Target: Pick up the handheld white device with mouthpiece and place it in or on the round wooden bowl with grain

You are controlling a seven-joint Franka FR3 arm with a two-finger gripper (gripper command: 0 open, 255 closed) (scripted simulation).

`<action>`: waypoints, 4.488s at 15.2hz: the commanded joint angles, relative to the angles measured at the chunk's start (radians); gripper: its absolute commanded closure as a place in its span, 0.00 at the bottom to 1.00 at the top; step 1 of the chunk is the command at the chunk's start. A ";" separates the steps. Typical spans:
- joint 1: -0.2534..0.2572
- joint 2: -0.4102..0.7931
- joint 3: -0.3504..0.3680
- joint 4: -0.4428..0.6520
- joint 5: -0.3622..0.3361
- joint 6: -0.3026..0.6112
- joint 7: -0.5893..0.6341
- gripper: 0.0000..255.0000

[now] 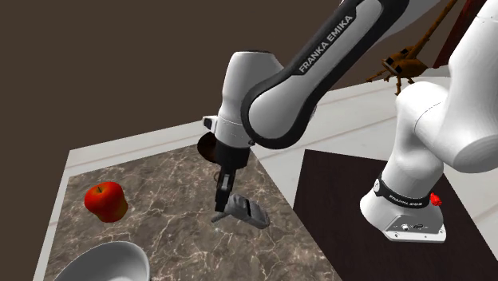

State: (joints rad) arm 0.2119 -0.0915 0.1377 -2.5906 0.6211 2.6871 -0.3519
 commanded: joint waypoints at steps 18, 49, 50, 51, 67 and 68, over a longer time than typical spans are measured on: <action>0.316 0.013 -0.135 -0.117 1.467 0.321 -1.661 0.00; 0.317 0.032 -0.112 -0.078 1.387 0.340 -1.559 1.00; 0.324 0.014 -0.112 -0.088 1.340 0.345 -1.506 1.00; 0.331 -0.004 -0.114 -0.099 1.290 0.350 -1.451 1.00; 0.181 -0.287 -0.078 -0.255 0.434 0.248 -0.672 1.00; 0.163 -0.287 -0.104 -0.250 0.418 0.229 -0.697 1.00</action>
State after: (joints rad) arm 0.3972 -0.3768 0.0512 -2.8464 1.0640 2.9370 -1.0362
